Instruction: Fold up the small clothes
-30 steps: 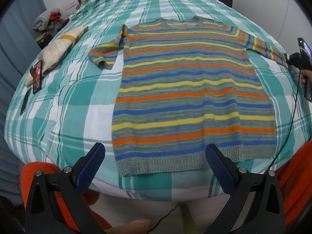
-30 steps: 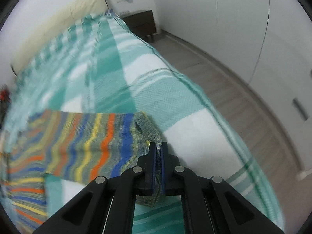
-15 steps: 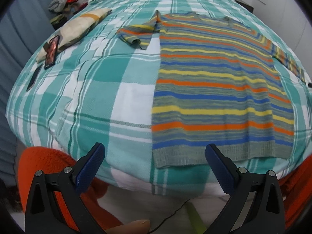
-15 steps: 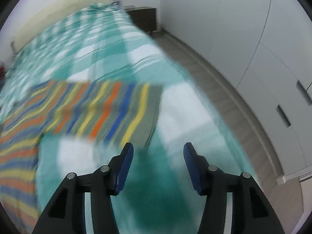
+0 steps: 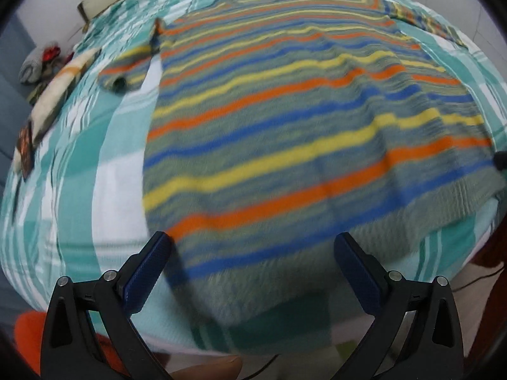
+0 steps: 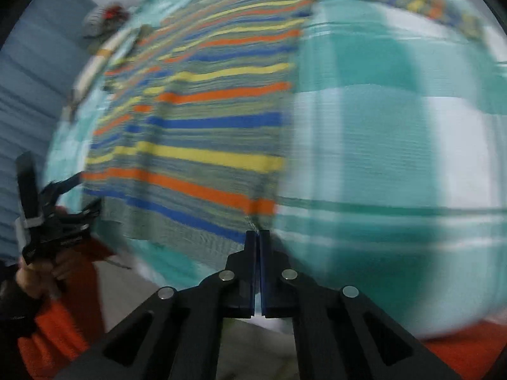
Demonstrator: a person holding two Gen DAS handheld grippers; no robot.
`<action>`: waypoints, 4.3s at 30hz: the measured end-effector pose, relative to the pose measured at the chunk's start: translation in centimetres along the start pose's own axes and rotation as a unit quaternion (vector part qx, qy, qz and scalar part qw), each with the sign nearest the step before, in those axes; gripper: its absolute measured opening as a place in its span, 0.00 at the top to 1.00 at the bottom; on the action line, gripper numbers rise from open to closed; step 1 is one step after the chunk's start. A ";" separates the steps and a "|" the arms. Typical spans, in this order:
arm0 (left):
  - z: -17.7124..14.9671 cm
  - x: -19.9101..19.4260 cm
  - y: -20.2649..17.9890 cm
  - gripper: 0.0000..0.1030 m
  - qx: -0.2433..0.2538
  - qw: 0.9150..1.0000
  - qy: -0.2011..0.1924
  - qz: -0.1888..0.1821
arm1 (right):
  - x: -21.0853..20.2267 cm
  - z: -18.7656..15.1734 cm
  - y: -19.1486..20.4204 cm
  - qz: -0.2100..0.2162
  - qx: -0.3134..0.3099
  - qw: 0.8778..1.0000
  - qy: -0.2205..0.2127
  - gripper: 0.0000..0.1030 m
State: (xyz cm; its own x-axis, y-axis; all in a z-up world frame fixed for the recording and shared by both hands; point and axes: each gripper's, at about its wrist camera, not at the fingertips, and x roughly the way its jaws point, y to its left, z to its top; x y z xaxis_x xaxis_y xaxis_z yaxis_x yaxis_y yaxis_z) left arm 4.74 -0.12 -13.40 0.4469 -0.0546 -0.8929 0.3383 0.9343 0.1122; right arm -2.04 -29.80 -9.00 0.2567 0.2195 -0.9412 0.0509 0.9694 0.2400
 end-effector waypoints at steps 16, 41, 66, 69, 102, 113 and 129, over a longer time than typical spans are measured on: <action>0.0 -4.1 2.0 0.00 -0.039 0.997 -0.053 0.030 | -3.9 1.8 4.4 -0.084 -0.016 0.989 -0.117 0.54; 13.7 2.4 16.4 0.10 0.087 0.993 -0.057 0.057 | 5.2 1.8 9.2 -0.013 -0.060 0.995 -0.077 0.37; 20.4 5.0 37.3 0.97 -0.286 0.949 -0.104 -0.078 | 6.1 1.9 9.6 -0.021 -0.058 0.995 -0.077 0.27; 18.8 7.3 38.2 0.97 -0.328 0.939 -0.073 -0.078 | 6.3 2.0 9.8 -0.025 -0.060 0.995 -0.076 0.24; 12.0 6.7 40.1 0.97 -0.382 0.907 -0.040 -0.173 | 6.9 2.1 10.9 -0.042 -0.074 0.993 -0.083 0.17; 11.5 6.8 37.9 0.48 -0.363 0.929 0.000 -0.072 | 6.5 2.1 10.9 -0.050 -0.074 0.993 -0.076 0.16; 2.8 -4.7 11.1 0.24 -0.135 0.978 -0.025 -0.156 | -0.2 4.8 7.9 -0.048 -0.038 0.991 -0.121 0.17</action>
State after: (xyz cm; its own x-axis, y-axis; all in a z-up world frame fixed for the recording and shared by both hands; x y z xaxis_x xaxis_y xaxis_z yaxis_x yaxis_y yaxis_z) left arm 8.71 9.54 -6.71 0.3994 -0.3622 -0.8422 0.2363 0.9283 -0.2872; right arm 2.96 -22.72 -5.79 0.4793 0.1024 -0.8717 0.0152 0.9921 0.1248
